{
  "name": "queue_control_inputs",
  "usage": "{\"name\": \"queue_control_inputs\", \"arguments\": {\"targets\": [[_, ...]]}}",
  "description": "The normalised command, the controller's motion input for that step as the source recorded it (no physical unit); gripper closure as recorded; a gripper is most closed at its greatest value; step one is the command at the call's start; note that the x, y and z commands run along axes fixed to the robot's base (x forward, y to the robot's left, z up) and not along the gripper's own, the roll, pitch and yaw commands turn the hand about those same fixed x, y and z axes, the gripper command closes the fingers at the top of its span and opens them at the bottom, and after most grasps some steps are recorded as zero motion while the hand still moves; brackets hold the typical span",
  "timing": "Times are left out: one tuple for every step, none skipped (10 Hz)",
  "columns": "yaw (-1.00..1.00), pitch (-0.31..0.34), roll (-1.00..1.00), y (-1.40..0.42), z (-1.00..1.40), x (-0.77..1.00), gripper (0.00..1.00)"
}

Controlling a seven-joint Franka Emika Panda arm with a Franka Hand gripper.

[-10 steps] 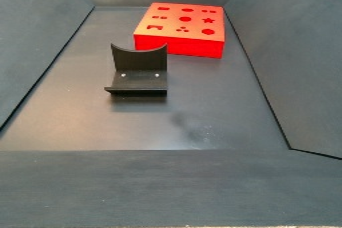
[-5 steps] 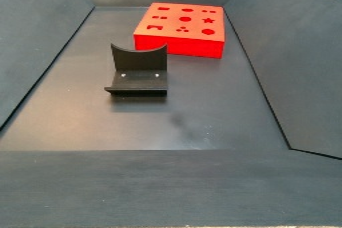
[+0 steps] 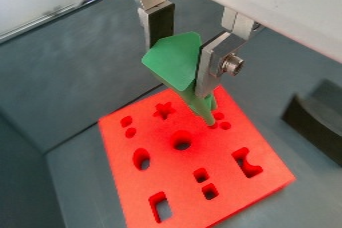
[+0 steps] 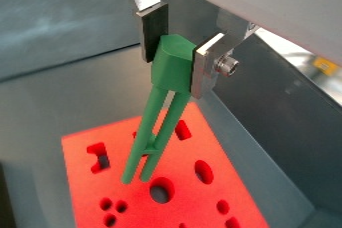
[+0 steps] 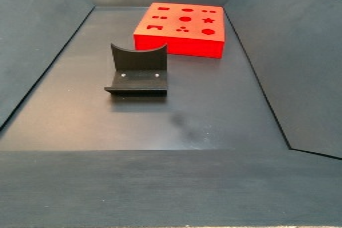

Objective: Pick up the 3 prong object. Move up. Place the 3 prong object on the fixture. Regrasp the 3 prong object. Move to above the board. Insert the 3 prong object.
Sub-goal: Insert the 3 prong object.

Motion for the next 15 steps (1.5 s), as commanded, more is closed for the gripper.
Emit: {"name": "queue_control_inputs", "arguments": {"targets": [[0.74, 0.129, -0.39, 0.0, -0.01, -0.04, 1.0], [0.08, -0.093, -0.36, 0.13, -0.04, -0.12, 1.0], [0.0, -0.017, -0.02, 0.0, 0.0, 0.0, 1.0], [0.0, 0.014, -0.38, 0.45, -0.22, 0.11, 1.0], [0.11, 0.069, -0.5, 0.35, 0.04, 0.11, 1.0], [0.15, 0.061, -0.5, 0.27, 0.09, 0.11, 1.0], [0.19, 0.033, -0.5, 0.25, 0.07, 0.12, 1.0], [0.32, 0.0, -0.43, 0.38, 0.19, 0.09, 1.0], [0.0, 0.0, 0.0, 0.03, 0.0, 0.0, 1.0], [0.18, 0.0, -0.06, 0.29, 0.0, 0.03, 1.0], [0.21, 0.0, -0.03, 0.09, -0.08, 0.14, 1.0], [0.22, 0.0, 0.0, 0.09, -0.05, 0.26, 1.0], [0.31, 0.0, -0.1, 0.51, 0.0, 0.23, 1.0], [0.29, 0.0, -0.13, 0.39, -0.06, 0.03, 1.0], [0.29, 0.0, -0.15, 0.37, -0.06, 0.0, 1.0]]}}
